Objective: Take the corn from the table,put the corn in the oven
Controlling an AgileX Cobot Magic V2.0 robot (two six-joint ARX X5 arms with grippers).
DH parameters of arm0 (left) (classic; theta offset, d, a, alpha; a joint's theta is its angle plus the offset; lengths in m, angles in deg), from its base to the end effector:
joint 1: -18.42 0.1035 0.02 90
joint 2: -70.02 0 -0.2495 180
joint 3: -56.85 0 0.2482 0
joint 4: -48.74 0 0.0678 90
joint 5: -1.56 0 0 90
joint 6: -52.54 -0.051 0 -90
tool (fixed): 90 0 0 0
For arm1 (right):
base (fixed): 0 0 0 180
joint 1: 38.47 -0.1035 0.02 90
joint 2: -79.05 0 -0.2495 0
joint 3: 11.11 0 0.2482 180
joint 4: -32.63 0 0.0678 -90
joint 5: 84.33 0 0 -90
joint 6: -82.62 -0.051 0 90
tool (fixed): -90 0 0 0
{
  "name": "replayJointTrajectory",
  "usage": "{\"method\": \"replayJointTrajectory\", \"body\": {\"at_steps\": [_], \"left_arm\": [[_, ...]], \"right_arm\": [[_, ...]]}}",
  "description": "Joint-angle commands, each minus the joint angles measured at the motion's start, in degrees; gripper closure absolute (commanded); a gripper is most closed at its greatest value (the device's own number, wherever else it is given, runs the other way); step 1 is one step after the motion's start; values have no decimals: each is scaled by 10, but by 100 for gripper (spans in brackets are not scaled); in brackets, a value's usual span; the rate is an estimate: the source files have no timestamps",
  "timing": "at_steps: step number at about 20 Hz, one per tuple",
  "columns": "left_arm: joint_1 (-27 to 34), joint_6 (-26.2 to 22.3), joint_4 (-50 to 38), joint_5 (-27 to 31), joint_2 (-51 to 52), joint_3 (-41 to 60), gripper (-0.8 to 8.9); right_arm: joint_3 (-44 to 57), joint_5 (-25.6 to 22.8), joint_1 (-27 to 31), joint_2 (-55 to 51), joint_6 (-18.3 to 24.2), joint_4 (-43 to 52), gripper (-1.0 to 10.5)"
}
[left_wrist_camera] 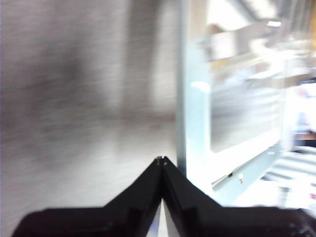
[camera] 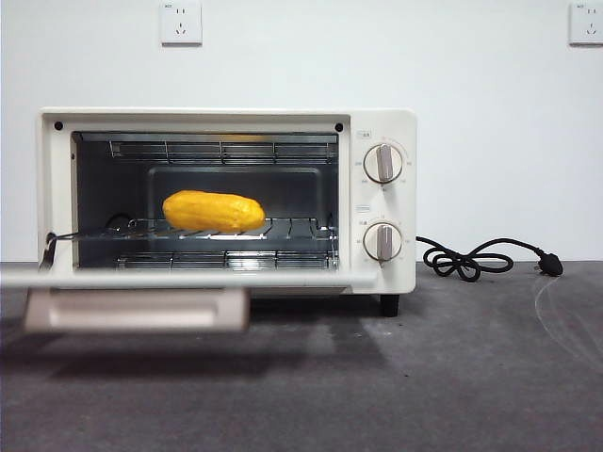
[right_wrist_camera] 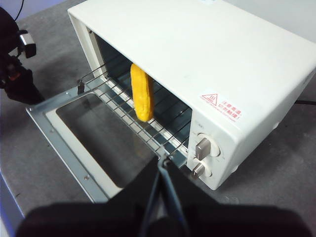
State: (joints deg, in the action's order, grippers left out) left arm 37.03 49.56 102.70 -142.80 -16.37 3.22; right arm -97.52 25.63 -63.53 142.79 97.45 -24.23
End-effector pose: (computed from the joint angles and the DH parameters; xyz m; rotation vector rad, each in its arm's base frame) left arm 0.2204 0.0305 0.1208 -0.8682 1.2152 -0.5284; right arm 0.2049 0.1150 0.3579 -0.2651 0.5096 0.8370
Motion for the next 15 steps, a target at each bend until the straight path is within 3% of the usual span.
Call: {"method": "replayJointTrajectory", "body": {"at_steps": [1,5,8,10,13,15], "left_arm": [[4,-2,8,-98,7,3,821],[23,0,7,-167,43,-13,821],[35,21,-7,-179,84,-46,821],[47,77,-64,-166,115,-64,821],[54,203,-180,-69,160,-75,821],[53,257,-222,-40,182,-75,821]], "right_arm": [[0,2,0,3,4,-5,955],[0,2,0,3,4,-5,955],[0,2,0,3,4,-5,955],[0,2,0,3,4,-5,955],[0,2,0,3,4,-5,955],[0,2,0,3,4,-5,955]]}}
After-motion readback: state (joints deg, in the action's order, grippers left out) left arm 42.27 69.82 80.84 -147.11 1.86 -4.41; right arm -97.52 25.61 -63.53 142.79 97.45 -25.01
